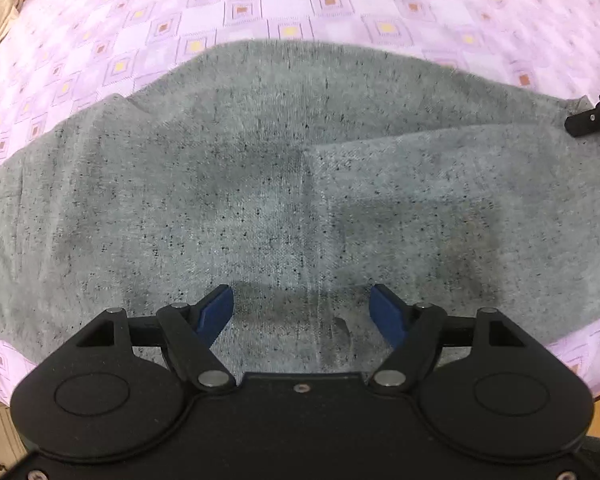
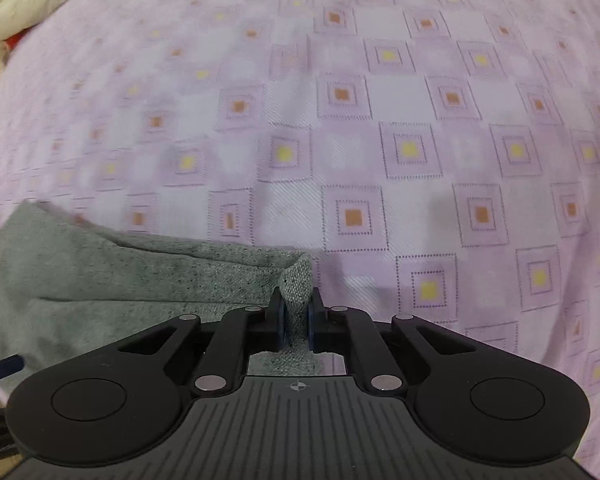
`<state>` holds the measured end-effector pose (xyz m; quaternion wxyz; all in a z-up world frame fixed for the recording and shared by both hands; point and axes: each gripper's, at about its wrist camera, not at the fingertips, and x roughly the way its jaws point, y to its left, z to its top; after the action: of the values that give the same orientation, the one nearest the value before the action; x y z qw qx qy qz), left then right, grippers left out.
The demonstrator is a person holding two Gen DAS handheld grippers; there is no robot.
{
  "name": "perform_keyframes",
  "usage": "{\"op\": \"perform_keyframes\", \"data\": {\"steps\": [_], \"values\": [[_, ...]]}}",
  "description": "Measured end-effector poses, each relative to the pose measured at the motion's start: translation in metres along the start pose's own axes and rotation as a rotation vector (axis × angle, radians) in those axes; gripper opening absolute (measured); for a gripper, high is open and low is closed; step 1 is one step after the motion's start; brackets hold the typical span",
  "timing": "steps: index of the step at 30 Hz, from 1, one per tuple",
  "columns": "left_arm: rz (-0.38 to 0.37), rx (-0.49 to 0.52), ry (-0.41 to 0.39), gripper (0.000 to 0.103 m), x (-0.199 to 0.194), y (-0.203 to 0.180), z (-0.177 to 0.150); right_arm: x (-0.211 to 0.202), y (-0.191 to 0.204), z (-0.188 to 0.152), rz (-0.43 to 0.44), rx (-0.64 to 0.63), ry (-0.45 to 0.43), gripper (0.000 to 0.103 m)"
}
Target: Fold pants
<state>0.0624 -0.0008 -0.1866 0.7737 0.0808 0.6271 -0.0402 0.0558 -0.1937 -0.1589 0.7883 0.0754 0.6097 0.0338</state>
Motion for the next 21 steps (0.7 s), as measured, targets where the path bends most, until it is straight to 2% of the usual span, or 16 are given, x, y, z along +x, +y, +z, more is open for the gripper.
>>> {"op": "perform_keyframes", "data": {"steps": [2,5,7,9,11,12,14,19,21], "values": [[-0.008,0.002,0.052,0.078,0.012,0.003,0.002,0.001,0.009,-0.005,-0.027,-0.034,-0.017,0.01],[-0.059,-0.045,0.077,0.078,0.013,0.015,0.002,0.0,0.004,-0.004,-0.019,0.016,-0.024,0.011],[-0.067,-0.055,0.065,0.073,0.006,0.023,-0.003,-0.007,0.004,-0.005,-0.019,0.015,-0.031,0.013],[-0.046,-0.043,0.05,0.071,-0.002,0.029,-0.009,-0.027,0.02,-0.012,-0.075,-0.101,-0.125,0.02],[-0.035,-0.048,0.041,0.069,-0.009,0.031,-0.01,-0.048,0.041,-0.022,-0.08,-0.245,-0.221,0.028],[-0.04,-0.065,0.048,0.069,-0.011,0.035,-0.011,-0.056,0.052,-0.025,-0.049,-0.312,-0.254,0.035],[-0.053,-0.106,0.064,0.069,-0.015,0.039,-0.013,-0.065,0.073,-0.027,0.035,-0.416,-0.272,0.041],[-0.03,-0.176,0.097,0.069,-0.025,0.065,-0.01,-0.056,0.12,-0.022,0.194,-0.656,-0.186,0.044],[-0.023,-0.182,0.103,0.069,-0.028,0.068,-0.009,-0.047,0.141,-0.027,0.24,-0.771,-0.15,0.05]]}}
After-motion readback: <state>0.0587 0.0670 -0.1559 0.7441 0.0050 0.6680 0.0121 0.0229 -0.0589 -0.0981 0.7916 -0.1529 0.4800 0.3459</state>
